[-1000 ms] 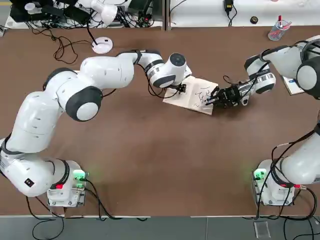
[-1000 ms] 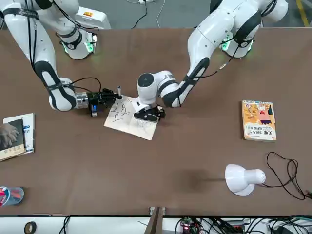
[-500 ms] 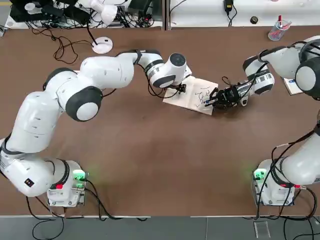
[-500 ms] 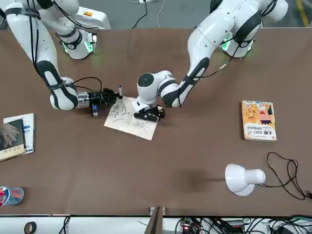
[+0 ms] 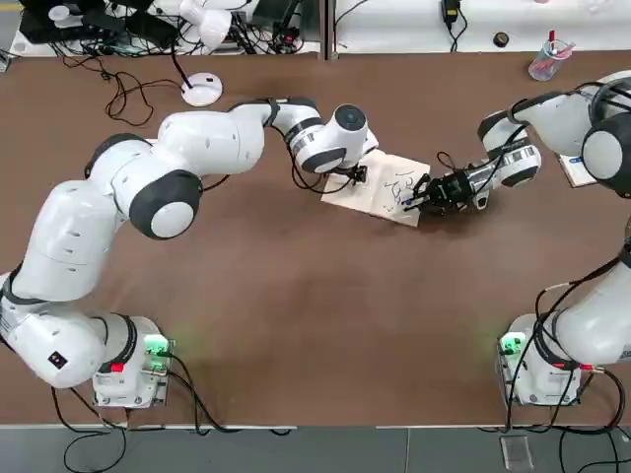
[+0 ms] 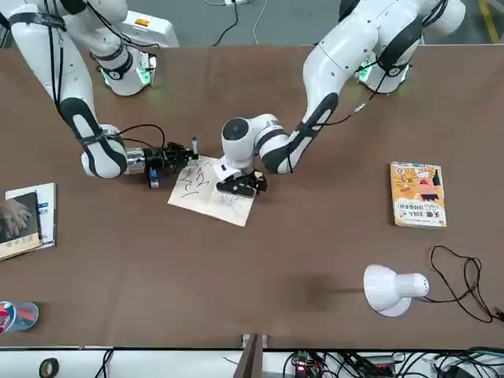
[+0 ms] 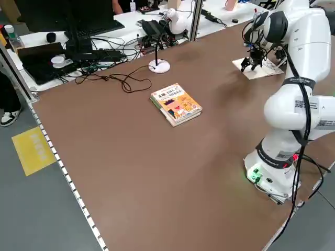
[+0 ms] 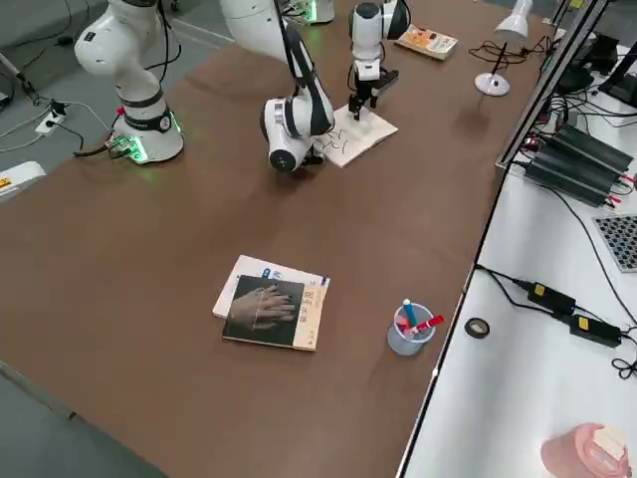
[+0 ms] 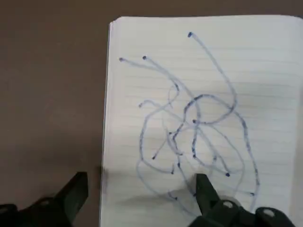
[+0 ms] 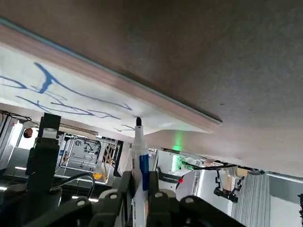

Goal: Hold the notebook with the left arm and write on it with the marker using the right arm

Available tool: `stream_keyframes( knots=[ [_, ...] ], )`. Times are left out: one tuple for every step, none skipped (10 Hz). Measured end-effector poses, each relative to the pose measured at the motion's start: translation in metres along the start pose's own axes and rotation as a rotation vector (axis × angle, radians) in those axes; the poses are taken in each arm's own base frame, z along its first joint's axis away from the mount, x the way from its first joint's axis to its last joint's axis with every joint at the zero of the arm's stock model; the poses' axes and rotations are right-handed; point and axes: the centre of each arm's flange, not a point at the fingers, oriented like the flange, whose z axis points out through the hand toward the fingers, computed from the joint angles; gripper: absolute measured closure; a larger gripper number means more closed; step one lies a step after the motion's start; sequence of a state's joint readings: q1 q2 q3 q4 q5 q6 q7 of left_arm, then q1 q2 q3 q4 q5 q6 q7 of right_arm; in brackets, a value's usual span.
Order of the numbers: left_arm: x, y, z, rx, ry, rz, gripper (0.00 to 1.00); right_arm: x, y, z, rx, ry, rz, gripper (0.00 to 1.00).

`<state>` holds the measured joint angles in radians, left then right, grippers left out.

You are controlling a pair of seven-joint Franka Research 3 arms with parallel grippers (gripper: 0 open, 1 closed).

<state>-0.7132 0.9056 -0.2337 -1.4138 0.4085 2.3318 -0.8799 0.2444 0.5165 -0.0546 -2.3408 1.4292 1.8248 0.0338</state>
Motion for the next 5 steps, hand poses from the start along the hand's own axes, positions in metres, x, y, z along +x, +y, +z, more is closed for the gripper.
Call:
stream_keyframes(
  knots=[
    [0.0,0.0,0.0,0.0,0.0,0.0,0.0,-0.0002,0.0006,0.0008,-0.002,-0.001,0.0,0.83],
    [0.0,0.0,0.0,0.0,0.0,0.0,0.0,-0.0005,0.001,0.0019,-0.004,-0.002,0.0,0.83],
    [0.0,0.0,0.0,0.0,0.0,0.0,0.0,-0.0009,0.0015,0.0032,-0.007,-0.004,0.0,0.83],
    [0.0,0.0,0.0,0.0,0.0,0.0,0.0,-0.0013,0.002,0.0046,-0.01,-0.005,-0.001,0.83],
    [0.0,0.0,0.0,0.0,0.0,0.0,0.0,-0.0018,0.0023,0.0058,-0.013,-0.006,-0.002,0.83]
  ],
)
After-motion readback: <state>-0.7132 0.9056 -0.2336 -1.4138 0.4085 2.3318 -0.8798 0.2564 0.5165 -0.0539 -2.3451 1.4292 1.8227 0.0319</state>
